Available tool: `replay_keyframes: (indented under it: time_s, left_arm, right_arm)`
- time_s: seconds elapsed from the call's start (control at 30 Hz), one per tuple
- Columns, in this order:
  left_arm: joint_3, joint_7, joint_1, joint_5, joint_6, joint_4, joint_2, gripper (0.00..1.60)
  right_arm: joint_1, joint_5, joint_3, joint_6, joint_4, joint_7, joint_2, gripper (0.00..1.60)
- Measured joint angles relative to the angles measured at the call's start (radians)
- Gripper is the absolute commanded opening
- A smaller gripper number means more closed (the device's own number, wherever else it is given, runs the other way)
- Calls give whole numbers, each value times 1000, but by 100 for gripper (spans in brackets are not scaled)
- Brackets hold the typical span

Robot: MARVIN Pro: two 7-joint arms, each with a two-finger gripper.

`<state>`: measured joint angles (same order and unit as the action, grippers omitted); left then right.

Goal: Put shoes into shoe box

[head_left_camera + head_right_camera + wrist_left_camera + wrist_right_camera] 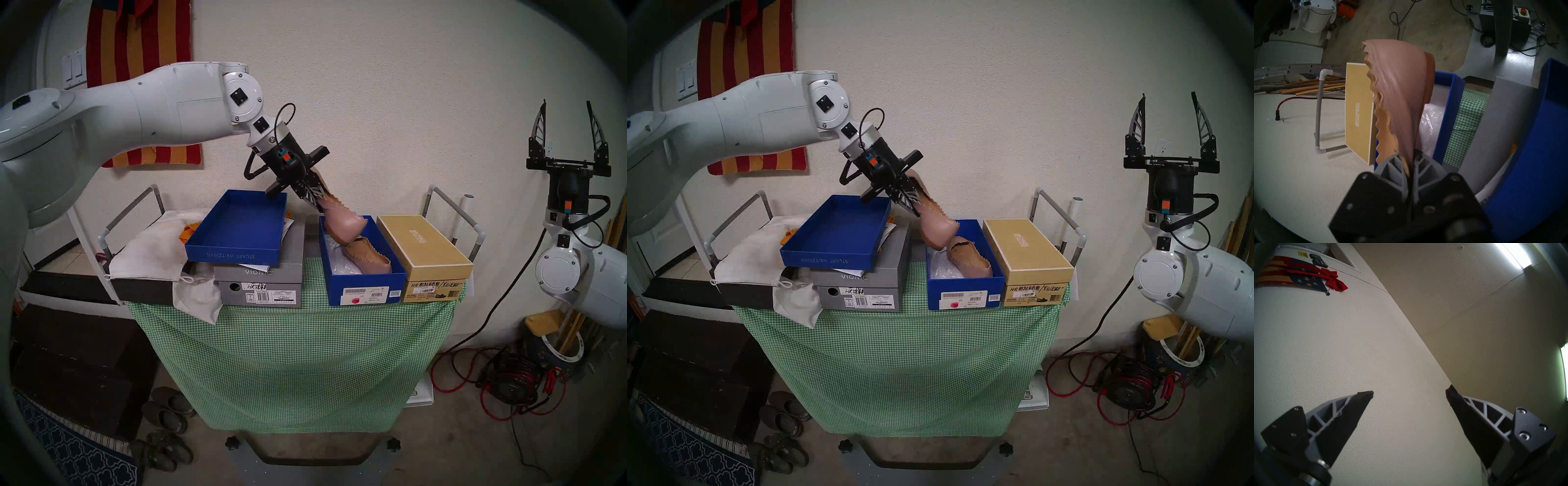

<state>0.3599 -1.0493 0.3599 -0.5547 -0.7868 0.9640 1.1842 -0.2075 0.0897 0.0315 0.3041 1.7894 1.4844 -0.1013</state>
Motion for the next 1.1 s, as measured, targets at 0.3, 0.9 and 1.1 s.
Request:
replay_keyframes:
  time_s: [0.3,0.9,1.1]
  left_arm:
    - [42,27,-30,-50,-26,-92,97,0]
    - [215,108,-85,-108,-106,-170,207,0]
    - [264,142,-89,-131,-140,-207,235,0]
  right_arm:
    - [-8,-2,-9,-2,1,0,0,160]
    - [-26,-3,-27,0,1,0,0,160]
    - [-32,-3,-35,2,1,0,0,160]
